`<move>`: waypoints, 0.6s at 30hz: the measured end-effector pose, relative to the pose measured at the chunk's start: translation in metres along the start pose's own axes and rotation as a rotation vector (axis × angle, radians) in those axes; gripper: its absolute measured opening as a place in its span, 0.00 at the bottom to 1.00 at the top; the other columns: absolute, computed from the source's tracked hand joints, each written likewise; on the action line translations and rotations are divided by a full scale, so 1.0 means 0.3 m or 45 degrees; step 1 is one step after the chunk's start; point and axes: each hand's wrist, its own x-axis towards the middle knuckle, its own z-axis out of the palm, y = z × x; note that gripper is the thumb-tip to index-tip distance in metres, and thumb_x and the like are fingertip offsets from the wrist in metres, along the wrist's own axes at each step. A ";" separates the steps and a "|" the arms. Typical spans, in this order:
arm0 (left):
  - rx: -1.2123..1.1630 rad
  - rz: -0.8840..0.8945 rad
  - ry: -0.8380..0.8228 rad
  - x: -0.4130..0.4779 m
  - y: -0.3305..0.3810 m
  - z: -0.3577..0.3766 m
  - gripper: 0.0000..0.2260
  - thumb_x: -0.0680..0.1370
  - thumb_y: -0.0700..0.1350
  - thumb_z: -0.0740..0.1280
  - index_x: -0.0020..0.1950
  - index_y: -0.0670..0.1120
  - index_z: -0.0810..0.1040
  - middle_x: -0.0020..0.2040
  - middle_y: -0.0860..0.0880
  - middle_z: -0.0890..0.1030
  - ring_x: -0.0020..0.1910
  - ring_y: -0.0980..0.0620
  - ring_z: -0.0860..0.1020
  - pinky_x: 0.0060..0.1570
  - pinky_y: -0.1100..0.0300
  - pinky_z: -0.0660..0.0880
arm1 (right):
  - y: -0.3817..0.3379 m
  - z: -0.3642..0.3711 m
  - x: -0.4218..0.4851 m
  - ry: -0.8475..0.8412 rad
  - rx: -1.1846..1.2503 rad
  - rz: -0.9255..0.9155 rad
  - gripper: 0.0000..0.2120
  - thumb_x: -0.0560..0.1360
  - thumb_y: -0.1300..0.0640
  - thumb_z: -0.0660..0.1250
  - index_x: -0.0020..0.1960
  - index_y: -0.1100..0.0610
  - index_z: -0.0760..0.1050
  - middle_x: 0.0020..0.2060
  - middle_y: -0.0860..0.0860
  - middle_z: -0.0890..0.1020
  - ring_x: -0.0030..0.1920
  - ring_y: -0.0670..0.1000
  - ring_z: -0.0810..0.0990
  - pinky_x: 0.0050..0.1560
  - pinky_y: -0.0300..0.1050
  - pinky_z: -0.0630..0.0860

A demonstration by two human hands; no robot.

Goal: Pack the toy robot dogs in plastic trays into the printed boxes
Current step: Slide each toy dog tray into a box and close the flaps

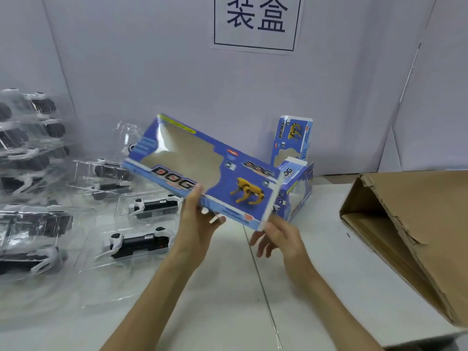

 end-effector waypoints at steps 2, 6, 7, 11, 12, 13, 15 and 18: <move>-0.101 0.043 0.048 0.012 0.032 -0.020 0.11 0.74 0.59 0.69 0.42 0.52 0.80 0.38 0.54 0.81 0.38 0.54 0.80 0.45 0.56 0.74 | 0.028 0.032 0.003 -0.181 -0.209 0.070 0.15 0.72 0.46 0.67 0.54 0.52 0.79 0.48 0.49 0.84 0.41 0.51 0.82 0.37 0.41 0.72; -0.179 0.053 0.074 0.028 0.078 -0.044 0.20 0.76 0.65 0.63 0.51 0.48 0.72 0.43 0.50 0.71 0.41 0.50 0.79 0.49 0.52 0.75 | 0.057 0.126 0.047 -0.478 -0.692 0.031 0.26 0.75 0.53 0.73 0.70 0.42 0.70 0.67 0.40 0.68 0.59 0.39 0.75 0.50 0.33 0.71; -0.176 0.044 0.044 0.029 0.089 -0.048 0.23 0.75 0.66 0.63 0.54 0.47 0.70 0.46 0.49 0.71 0.42 0.49 0.81 0.49 0.52 0.77 | 0.046 0.158 0.061 -0.520 -0.703 0.000 0.28 0.74 0.51 0.73 0.71 0.39 0.67 0.71 0.39 0.64 0.64 0.39 0.72 0.54 0.33 0.71; -0.152 0.056 -0.024 0.023 0.143 -0.074 0.32 0.76 0.70 0.59 0.64 0.45 0.75 0.62 0.44 0.75 0.62 0.43 0.81 0.57 0.50 0.78 | 0.012 0.258 0.098 -0.588 -0.703 -0.096 0.30 0.72 0.44 0.75 0.71 0.37 0.67 0.77 0.37 0.56 0.74 0.39 0.62 0.70 0.44 0.67; -0.189 0.062 -0.028 0.018 0.162 -0.079 0.33 0.76 0.71 0.58 0.65 0.45 0.76 0.65 0.44 0.75 0.64 0.42 0.79 0.59 0.49 0.77 | 0.010 0.270 0.098 -0.618 -0.724 -0.089 0.29 0.73 0.44 0.74 0.71 0.37 0.67 0.78 0.38 0.55 0.76 0.41 0.60 0.73 0.46 0.66; -0.233 0.066 -0.034 0.011 0.179 -0.083 0.33 0.76 0.71 0.58 0.65 0.45 0.78 0.67 0.44 0.76 0.64 0.42 0.78 0.59 0.49 0.76 | 0.008 0.279 0.093 -0.657 -0.753 -0.083 0.28 0.74 0.44 0.73 0.71 0.37 0.68 0.79 0.40 0.54 0.76 0.43 0.59 0.74 0.48 0.65; -0.289 0.062 -0.071 -0.004 0.200 -0.081 0.34 0.74 0.71 0.60 0.65 0.47 0.81 0.70 0.45 0.76 0.60 0.44 0.79 0.56 0.52 0.78 | -0.003 0.293 0.081 -0.702 -0.839 -0.117 0.25 0.76 0.45 0.72 0.71 0.39 0.68 0.79 0.42 0.54 0.77 0.46 0.59 0.74 0.50 0.64; -0.238 0.068 -0.144 -0.029 0.211 -0.070 0.37 0.75 0.72 0.58 0.73 0.47 0.75 0.73 0.44 0.74 0.63 0.45 0.78 0.58 0.54 0.77 | -0.038 0.296 0.068 -0.647 -1.026 -0.298 0.19 0.76 0.47 0.71 0.65 0.44 0.71 0.78 0.47 0.59 0.75 0.50 0.60 0.72 0.51 0.62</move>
